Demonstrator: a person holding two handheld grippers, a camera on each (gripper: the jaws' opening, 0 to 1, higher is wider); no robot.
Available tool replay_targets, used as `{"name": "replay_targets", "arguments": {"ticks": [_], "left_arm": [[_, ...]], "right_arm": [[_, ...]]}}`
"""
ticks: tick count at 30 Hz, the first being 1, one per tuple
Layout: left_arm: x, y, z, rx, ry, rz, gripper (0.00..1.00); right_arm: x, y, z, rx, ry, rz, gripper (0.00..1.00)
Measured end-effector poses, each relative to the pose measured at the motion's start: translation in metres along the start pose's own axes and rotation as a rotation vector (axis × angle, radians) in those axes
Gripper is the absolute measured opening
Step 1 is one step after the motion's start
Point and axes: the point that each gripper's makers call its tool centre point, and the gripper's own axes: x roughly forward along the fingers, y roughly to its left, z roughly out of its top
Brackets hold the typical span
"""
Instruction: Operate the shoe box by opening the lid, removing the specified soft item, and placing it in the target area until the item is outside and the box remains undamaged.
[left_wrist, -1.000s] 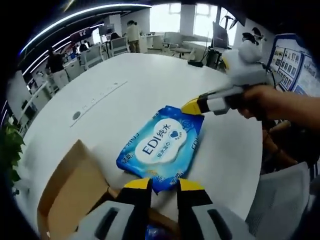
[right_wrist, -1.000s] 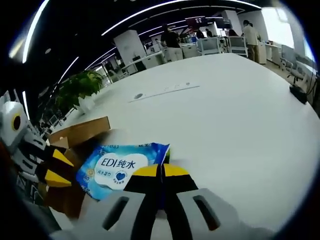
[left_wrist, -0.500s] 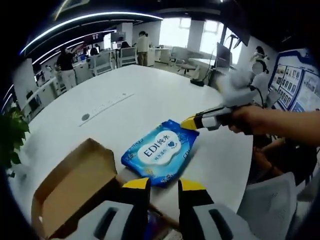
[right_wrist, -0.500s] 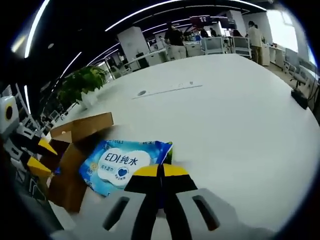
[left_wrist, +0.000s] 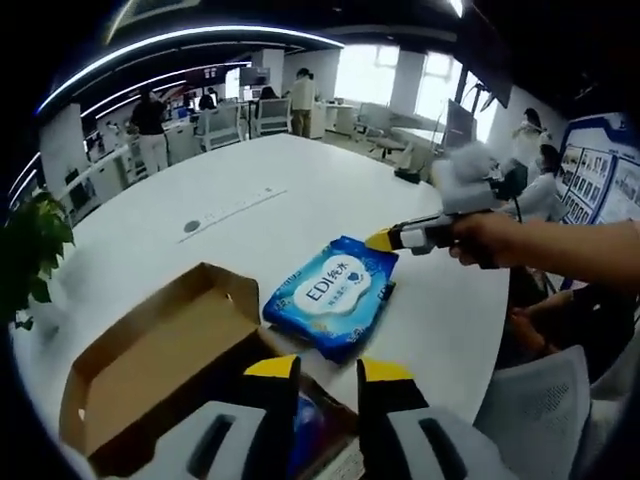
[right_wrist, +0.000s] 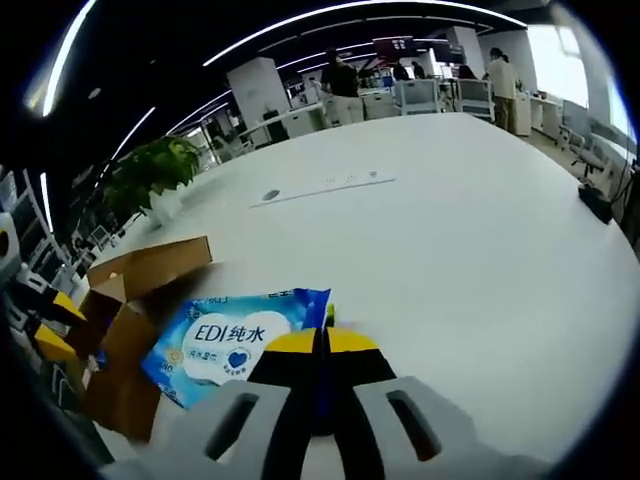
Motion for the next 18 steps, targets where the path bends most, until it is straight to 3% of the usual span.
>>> {"name": "replay_targets", "arguments": {"ticks": [11, 18], "left_arm": [[-0.015, 0.007, -0.005, -0.013, -0.031, 0.008, 0.27], [-0.03, 0.022, -0.013, -0.029, -0.042, 0.037, 0.28]], "right_arm": [[-0.009, 0.003, -0.006, 0.011, 0.02, 0.013, 0.04], [-0.012, 0.004, -0.011, 0.003, 0.034, 0.011, 0.02]]}}
